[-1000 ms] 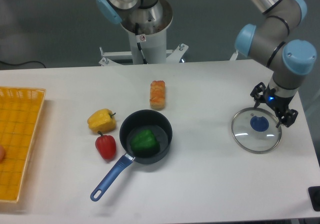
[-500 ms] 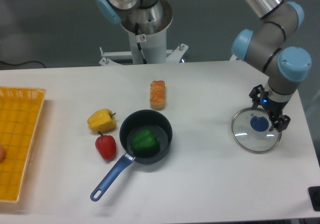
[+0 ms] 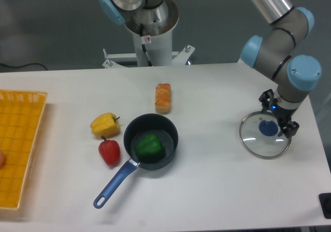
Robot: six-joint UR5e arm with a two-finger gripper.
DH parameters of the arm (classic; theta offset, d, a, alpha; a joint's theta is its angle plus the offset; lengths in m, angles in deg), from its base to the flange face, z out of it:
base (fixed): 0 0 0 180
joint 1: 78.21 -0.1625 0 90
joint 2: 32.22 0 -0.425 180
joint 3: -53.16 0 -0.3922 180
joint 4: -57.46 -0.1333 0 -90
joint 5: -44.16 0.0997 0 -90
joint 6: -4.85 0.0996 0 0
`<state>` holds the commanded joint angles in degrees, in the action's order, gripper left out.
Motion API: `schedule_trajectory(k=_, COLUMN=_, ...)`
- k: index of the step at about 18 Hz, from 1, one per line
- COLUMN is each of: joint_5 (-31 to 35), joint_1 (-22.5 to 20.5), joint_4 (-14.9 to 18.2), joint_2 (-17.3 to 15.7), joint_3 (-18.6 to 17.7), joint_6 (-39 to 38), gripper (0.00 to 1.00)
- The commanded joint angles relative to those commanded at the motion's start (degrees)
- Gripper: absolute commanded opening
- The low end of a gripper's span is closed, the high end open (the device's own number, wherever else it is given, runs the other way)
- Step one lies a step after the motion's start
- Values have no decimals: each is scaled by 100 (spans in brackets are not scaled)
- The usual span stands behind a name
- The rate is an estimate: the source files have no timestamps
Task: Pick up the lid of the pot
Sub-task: 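Lower the open gripper onto the rim of the glass lid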
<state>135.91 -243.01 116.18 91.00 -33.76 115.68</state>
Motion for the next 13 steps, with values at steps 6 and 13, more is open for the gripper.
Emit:
schedule_trajectory(k=6, joint_5=0, joint_1=53, joint_4=-80, joint_2=62, joint_3=17, joint_6=-26, gripper=100)
schedule_trajectory(k=13, joint_5=0, joint_1=141, joint_4=-150, joint_2=132, joint_3=9, joint_6=-149, gripper=100)
